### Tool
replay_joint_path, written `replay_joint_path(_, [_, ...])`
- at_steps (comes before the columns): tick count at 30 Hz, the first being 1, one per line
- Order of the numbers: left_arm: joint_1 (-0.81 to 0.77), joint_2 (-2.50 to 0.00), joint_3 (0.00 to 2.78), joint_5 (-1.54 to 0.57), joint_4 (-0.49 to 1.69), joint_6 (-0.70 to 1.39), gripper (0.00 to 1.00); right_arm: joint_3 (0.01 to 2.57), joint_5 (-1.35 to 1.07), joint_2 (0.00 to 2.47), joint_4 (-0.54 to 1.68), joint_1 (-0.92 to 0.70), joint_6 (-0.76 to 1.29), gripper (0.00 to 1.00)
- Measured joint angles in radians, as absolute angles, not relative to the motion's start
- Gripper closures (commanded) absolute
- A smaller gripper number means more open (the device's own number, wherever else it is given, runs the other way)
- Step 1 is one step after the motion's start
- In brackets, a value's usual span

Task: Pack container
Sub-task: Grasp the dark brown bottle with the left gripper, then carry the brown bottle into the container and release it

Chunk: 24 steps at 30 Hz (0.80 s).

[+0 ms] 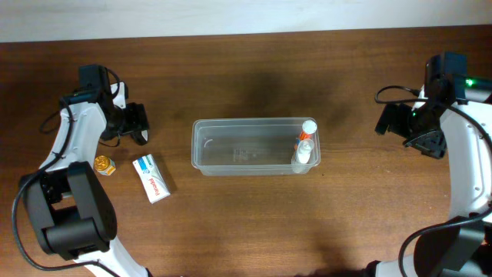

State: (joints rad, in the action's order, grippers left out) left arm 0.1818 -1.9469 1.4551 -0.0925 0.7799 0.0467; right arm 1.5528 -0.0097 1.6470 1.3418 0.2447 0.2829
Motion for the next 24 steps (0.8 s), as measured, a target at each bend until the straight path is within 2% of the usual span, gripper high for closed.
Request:
replay_joint_path(2, [0.182,-1.947,1.455,-0.091,0.776,0.046,0.49,1.553,-0.01,1.647,1.342,0.245,0.282,0.02])
replay_joint_path(3, [0.182,-1.947,1.455,-0.089,0.775,0.047,0.59,1.553,-0.01,1.647,1.342,0.245,0.282,0.02])
replay_joint_path(5, [0.182,-1.947,1.455,-0.089,0.774,0.049,0.64,1.553,-0.01,1.647,1.342,0.245,0.283,0.02])
replay_joint_path(17, [0.182,-1.956,1.511,-0.085,0.813,0.046,0.87,1.553,-0.01,1.647,1.346,0.245,0.283,0.02])
replay_joint_path(24, [0.149,-1.958,1.692,-0.076,0.993,0.047,0.89,1.553,-0.01,1.647,1.346,0.245,0.283,0.02])
